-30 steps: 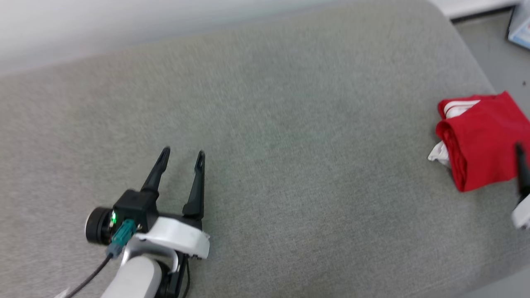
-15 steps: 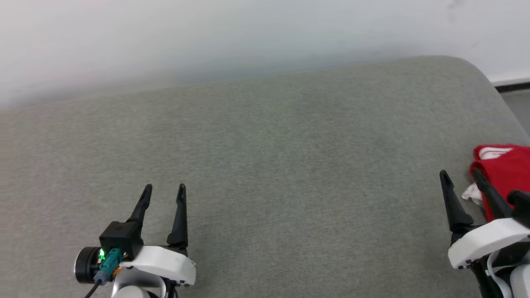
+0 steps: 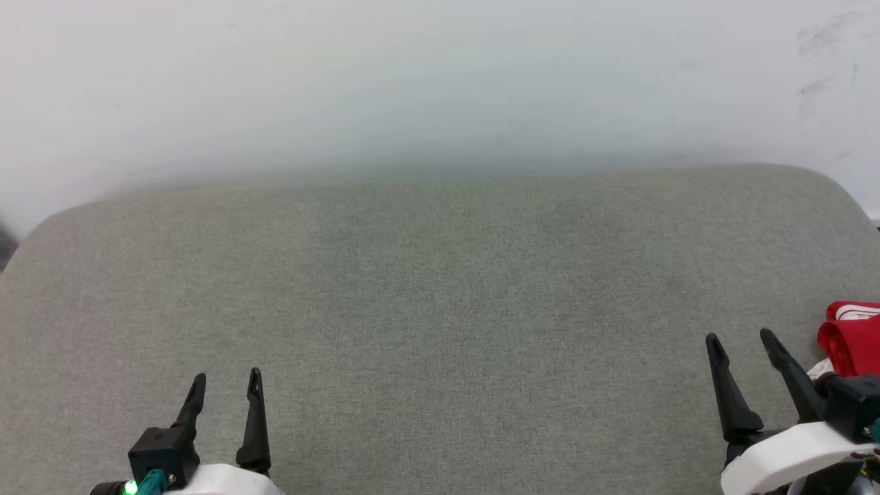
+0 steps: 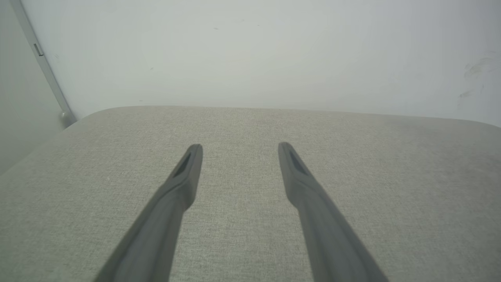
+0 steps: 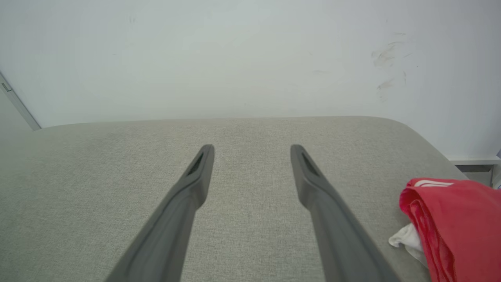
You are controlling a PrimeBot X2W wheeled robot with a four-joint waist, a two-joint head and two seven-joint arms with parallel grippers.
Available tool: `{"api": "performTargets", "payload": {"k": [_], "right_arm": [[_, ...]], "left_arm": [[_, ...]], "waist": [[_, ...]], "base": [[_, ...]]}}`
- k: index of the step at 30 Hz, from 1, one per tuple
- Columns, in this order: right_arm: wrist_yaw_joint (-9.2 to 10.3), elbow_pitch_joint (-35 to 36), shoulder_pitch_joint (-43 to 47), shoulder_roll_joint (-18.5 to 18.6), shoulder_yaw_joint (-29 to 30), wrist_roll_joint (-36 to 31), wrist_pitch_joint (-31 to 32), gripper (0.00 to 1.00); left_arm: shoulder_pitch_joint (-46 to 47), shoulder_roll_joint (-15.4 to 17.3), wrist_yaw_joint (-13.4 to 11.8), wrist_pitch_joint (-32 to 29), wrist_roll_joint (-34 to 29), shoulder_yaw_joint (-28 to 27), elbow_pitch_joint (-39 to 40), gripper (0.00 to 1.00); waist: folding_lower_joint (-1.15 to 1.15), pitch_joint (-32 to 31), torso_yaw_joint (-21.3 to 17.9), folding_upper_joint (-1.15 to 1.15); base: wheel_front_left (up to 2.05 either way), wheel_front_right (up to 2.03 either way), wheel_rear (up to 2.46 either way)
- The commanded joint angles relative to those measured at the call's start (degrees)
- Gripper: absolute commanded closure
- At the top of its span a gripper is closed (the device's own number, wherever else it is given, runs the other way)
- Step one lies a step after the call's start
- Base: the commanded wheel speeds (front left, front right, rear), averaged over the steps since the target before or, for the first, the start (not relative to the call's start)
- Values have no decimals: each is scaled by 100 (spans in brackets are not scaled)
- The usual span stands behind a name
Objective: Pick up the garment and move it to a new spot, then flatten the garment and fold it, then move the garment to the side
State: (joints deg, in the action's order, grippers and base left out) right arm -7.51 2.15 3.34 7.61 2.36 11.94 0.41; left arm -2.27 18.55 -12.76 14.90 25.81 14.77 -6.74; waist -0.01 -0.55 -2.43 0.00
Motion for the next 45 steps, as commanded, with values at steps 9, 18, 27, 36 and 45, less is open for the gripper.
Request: {"api": "performTargets", "payload": {"k": [9,18,27,36,45], "right_arm": [[4,150,216,-123,-76,-89,105,0],[4,134,7,-117,-162,-95,88,0],[4,96,-28,-106,-143,-67,99,0],[0,-70,54,-123,-115,158,133,100],[0,-256,-79,-166,-43,1145,198,100]], "left_arm": [[-100,-46,109,40,-79,23,-48,0],[-3,-175,280,40,-164,-137,-137,0],[23,-322,364,35,-298,-234,-149,0],[-71,-528,400,-69,-36,-373,-273,100],[55,-647,601,-323,810,-586,-337,100]], "waist": [[1,-97,42,0],[1,-46,103,0],[1,-51,135,0],[2,-33,147,0],[2,-25,154,0]], "base": [[0,0,0],[0,0,0],[0,0,0],[0,0,0],[0,0,0]]}}
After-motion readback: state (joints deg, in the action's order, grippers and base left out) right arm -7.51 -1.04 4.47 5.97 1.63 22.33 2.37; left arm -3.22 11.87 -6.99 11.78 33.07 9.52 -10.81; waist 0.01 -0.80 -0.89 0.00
